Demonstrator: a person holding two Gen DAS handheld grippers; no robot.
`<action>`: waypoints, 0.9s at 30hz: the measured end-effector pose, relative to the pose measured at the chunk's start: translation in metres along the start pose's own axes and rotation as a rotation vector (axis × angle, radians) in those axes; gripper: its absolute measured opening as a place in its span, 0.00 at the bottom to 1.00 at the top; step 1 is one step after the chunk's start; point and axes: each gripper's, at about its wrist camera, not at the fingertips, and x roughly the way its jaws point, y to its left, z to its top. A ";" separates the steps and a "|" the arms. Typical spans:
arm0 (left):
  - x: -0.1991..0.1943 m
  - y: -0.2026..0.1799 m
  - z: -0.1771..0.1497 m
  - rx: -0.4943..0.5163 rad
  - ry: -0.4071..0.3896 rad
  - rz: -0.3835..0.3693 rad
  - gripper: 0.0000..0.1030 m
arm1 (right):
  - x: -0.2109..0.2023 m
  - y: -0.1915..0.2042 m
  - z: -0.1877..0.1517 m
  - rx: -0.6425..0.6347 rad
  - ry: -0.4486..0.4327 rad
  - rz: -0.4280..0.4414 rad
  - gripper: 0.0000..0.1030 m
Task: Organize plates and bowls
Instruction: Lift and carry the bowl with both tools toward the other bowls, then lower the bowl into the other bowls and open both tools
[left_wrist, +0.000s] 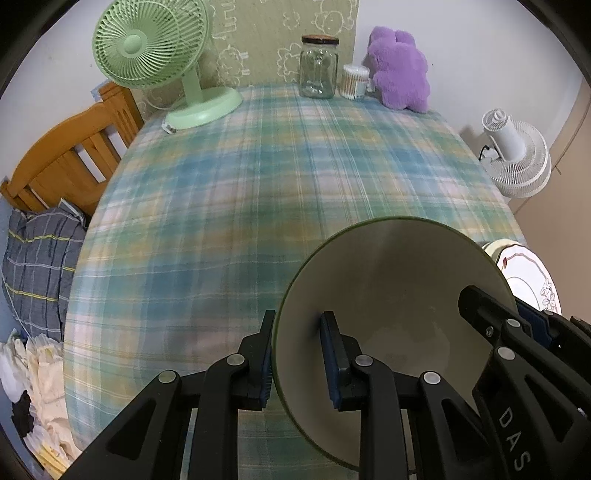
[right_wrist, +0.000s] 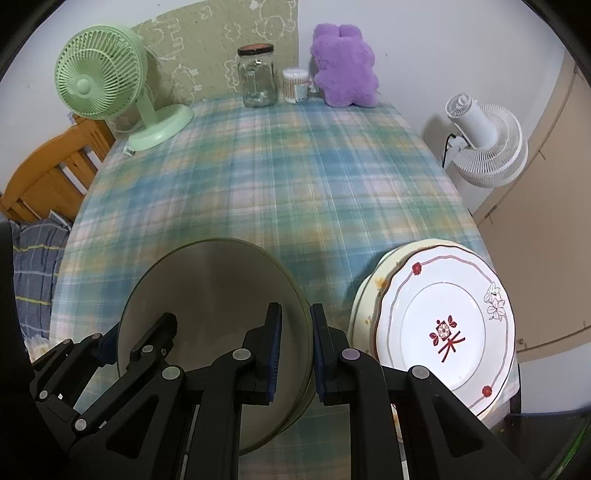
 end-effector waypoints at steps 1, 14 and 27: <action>0.001 -0.001 0.000 -0.001 0.006 -0.004 0.20 | 0.000 -0.001 0.000 -0.001 -0.001 -0.003 0.18; 0.004 -0.006 -0.002 -0.015 0.017 0.011 0.20 | 0.005 -0.005 0.000 -0.021 0.000 -0.009 0.18; -0.011 0.001 -0.010 -0.012 0.012 -0.071 0.43 | -0.013 -0.001 -0.008 -0.029 -0.001 0.021 0.64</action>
